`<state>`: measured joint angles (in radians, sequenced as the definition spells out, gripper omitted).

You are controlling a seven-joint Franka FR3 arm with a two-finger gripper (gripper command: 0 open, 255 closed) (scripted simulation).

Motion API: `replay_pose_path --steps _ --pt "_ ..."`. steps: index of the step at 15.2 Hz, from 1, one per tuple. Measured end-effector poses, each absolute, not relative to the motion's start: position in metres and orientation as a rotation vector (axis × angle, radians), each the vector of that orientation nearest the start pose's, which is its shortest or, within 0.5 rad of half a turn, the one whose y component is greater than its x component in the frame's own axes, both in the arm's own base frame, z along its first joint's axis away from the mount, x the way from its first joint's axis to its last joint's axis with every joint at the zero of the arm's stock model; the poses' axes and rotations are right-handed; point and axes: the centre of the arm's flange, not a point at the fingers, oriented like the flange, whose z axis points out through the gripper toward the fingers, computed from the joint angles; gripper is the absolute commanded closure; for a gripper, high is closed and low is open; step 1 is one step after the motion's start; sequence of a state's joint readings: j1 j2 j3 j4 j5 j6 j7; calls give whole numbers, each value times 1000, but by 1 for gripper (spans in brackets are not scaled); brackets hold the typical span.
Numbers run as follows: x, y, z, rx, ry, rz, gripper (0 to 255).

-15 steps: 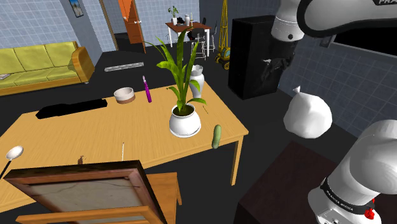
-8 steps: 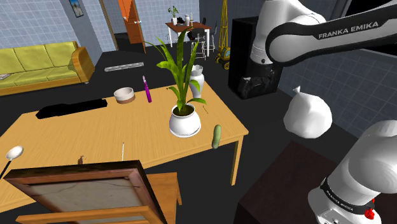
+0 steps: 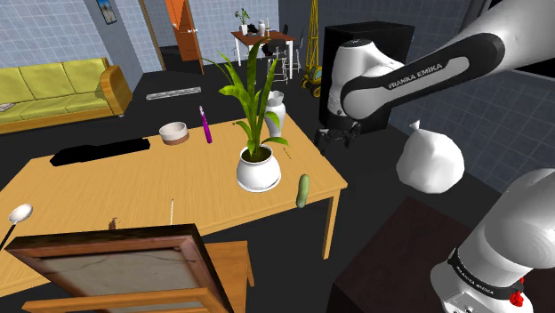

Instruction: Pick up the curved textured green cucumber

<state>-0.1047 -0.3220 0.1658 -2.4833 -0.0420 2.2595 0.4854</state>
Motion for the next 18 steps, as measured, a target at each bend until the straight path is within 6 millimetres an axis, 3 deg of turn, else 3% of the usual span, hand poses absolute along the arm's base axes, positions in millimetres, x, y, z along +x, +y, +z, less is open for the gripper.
replay_pose_path --steps 18 --pt "563 10 207 -2974 1056 -92 0"
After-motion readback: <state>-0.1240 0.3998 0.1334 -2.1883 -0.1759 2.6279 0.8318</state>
